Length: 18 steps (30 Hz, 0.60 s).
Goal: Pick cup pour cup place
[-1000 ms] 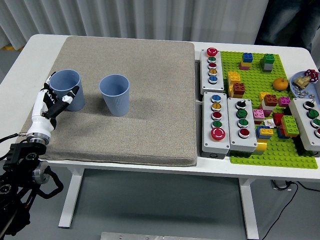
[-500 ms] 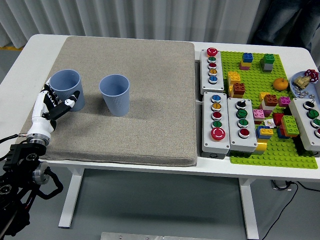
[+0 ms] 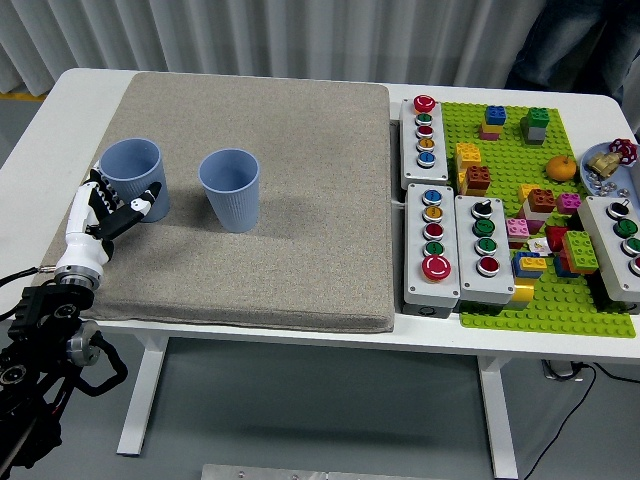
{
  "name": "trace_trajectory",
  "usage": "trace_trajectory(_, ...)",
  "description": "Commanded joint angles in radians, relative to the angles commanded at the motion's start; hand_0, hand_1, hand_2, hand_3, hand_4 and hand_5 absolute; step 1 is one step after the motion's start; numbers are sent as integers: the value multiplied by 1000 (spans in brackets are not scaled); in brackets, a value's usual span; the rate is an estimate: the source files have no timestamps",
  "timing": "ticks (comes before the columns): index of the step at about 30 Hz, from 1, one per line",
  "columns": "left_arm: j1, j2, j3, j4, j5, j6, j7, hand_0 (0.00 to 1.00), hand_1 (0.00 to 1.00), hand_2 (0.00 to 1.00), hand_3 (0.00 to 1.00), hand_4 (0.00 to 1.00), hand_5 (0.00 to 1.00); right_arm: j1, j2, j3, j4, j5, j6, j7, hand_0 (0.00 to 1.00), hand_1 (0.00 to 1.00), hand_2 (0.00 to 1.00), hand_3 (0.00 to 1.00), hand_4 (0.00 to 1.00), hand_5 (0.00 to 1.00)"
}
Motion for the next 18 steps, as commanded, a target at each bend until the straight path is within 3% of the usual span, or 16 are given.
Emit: trace_trajectory(18, -5, -4, 13, -3, 6, -3, 5, 944, 947, 998, 998, 826, 162, 3, 0, 1, 0, 0, 0, -1, 743, 704, 726, 645, 226, 403)
